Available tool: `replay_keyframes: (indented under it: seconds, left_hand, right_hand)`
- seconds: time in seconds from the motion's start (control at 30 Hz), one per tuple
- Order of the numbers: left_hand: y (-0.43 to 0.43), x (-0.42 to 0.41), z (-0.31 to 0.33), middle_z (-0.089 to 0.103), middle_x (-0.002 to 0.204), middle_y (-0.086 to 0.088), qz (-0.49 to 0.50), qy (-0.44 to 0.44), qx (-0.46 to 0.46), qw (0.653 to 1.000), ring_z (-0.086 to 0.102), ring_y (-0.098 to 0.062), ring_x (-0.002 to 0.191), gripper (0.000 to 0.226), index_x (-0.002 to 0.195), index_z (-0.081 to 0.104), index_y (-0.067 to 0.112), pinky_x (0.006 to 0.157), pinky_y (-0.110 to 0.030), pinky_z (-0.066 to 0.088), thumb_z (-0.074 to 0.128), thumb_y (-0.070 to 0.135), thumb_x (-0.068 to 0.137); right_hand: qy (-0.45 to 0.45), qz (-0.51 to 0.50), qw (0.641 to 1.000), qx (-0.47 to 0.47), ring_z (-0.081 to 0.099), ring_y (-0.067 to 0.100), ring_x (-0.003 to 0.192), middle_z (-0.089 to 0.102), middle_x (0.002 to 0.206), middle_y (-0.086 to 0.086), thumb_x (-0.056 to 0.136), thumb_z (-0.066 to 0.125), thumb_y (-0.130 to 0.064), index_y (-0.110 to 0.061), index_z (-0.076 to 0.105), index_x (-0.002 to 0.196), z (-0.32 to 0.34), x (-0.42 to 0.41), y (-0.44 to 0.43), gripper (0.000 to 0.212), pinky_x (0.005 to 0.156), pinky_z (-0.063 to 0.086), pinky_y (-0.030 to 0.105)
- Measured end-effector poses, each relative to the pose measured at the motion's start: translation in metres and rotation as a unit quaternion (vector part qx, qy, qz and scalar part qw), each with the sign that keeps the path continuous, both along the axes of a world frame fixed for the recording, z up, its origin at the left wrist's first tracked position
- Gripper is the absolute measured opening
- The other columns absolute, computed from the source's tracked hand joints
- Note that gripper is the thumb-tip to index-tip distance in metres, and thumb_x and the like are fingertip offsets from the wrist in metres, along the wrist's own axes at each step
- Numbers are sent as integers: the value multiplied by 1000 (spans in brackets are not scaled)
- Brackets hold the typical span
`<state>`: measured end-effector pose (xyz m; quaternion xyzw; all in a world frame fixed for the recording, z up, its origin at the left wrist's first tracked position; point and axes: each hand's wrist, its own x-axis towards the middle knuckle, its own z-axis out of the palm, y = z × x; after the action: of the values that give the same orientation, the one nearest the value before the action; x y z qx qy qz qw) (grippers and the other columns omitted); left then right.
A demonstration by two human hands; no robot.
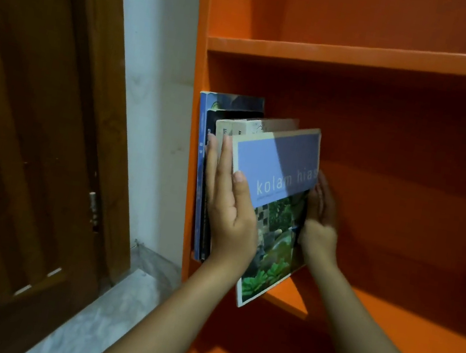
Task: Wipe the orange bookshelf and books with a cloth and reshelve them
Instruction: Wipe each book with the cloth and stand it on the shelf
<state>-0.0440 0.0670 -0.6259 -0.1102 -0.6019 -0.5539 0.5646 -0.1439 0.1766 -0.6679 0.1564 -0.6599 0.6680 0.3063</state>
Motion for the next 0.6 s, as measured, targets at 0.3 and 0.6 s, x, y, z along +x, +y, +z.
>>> replay_keyframes:
  seconds: [0.3, 0.6]
  left_hand:
    - [5, -22, 2, 15, 152, 3, 55, -4, -57, 997, 10, -17, 146, 45, 145, 27, 7, 116, -52, 17, 29, 13, 101]
    - [6, -29, 2, 21, 155, -9, 105, -13, -65, 992, 6, -8, 144, 47, 146, 26, 8, 116, -52, 18, 30, 16, 100]
  right_hand:
    - [20, -40, 999, -22, 54, 16, 122, 59, 131, 3, 97, 45, -27, -20, 57, 127, -19, -15, -20, 34, 100, 43, 29]
    - [32, -57, 998, 1, 57, 1, 111, 63, 124, 0, 95, 50, -5, -24, 59, 124, 2, 22, -30, 36, 90, 46, 12]
